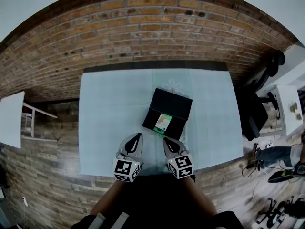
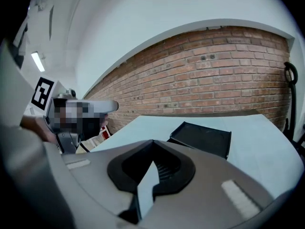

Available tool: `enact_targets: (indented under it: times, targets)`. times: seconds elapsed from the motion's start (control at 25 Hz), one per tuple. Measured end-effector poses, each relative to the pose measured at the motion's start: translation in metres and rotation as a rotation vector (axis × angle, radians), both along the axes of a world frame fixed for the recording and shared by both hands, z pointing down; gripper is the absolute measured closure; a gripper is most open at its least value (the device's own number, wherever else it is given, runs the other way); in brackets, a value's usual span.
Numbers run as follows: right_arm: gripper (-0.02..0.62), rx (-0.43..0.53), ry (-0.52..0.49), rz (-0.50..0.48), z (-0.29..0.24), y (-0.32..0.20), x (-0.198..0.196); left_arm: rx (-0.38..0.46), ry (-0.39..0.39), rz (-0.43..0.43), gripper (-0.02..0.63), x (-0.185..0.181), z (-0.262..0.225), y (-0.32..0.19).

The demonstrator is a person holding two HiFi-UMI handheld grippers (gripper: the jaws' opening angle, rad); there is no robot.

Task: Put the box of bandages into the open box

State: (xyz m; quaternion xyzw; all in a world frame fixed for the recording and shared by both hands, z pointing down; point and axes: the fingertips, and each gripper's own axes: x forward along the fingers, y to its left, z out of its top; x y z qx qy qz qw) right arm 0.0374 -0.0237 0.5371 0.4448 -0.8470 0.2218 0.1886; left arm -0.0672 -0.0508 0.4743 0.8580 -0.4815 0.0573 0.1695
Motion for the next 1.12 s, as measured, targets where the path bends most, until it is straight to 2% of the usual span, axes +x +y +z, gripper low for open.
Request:
enact_targets:
  times: [0.44,1.12]
  targets:
    - [0.595,0.136,-0.091,0.071,-0.054,-0.007,0.01,0.031,0.013,0.001,0.607,-0.003,-0.009,0.0]
    - [0.595,0.166,-0.107,0.087,-0.06,-0.015,0.022,0.03,0.015,-0.002,0.607,-0.001,-0.008,-0.005]
